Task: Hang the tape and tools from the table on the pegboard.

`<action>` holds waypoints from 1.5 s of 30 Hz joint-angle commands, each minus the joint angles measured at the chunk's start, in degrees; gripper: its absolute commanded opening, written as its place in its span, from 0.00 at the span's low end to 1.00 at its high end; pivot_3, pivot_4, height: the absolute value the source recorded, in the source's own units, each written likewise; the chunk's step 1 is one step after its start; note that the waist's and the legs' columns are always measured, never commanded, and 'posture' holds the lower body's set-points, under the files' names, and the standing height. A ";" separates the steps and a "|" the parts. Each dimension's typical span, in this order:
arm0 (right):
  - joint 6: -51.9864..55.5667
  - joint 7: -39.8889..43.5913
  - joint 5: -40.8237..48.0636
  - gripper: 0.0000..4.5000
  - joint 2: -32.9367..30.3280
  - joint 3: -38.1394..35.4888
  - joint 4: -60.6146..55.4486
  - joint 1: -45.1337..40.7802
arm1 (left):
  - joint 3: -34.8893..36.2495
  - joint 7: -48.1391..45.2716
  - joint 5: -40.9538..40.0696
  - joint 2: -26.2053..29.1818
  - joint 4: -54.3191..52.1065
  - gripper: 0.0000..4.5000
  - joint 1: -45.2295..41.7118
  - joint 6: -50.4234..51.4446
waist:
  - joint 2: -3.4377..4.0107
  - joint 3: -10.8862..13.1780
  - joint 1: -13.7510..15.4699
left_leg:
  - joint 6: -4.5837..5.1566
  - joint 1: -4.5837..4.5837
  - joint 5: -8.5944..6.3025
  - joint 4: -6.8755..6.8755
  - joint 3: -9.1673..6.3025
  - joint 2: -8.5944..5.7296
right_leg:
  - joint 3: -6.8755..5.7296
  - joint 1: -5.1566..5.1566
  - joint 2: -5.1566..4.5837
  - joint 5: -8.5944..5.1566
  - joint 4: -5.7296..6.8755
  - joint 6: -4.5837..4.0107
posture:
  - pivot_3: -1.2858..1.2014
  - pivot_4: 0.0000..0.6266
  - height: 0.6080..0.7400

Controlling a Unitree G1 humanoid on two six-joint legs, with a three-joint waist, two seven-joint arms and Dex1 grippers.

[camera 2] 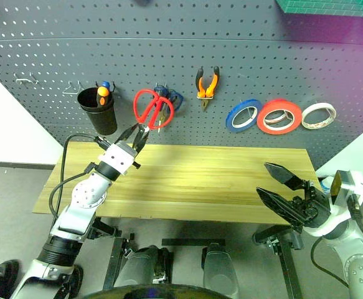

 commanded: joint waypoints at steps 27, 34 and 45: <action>-2.65 2.95 -3.67 1.00 0.12 -0.64 1.46 1.43 | -0.05 -6.41 -7.23 -8.02 25.94 0.24 -16.75 -1.90 | -0.02 -0.01 -0.16 | 0.03 0.04 0.00 0.00 0.01 0.01 | 0.01 0.04 0.05 0.00 -0.03 0.02 | 0.42 0.16 1.00; -3.53 4.22 -4.12 1.00 0.12 -0.81 3.14 1.30 | 0.84 -7.01 -8.19 -8.36 28.69 0.75 -17.58 -1.56 | -0.03 0.00 -0.19 | 0.03 0.03 -0.01 0.00 0.01 0.01 | 0.01 0.03 0.05 0.00 -0.05 0.03 | 0.42 0.17 1.00; -4.71 6.06 -2.58 1.00 1.71 -0.02 1.18 -0.23 | 0.49 -8.57 -8.87 -7.38 24.29 0.99 -12.43 0.28 | -0.02 -0.01 -0.29 | 0.03 0.03 -0.01 -0.01 0.01 0.02 | 0.01 0.03 0.04 0.00 -0.06 0.01 | 0.42 0.16 1.00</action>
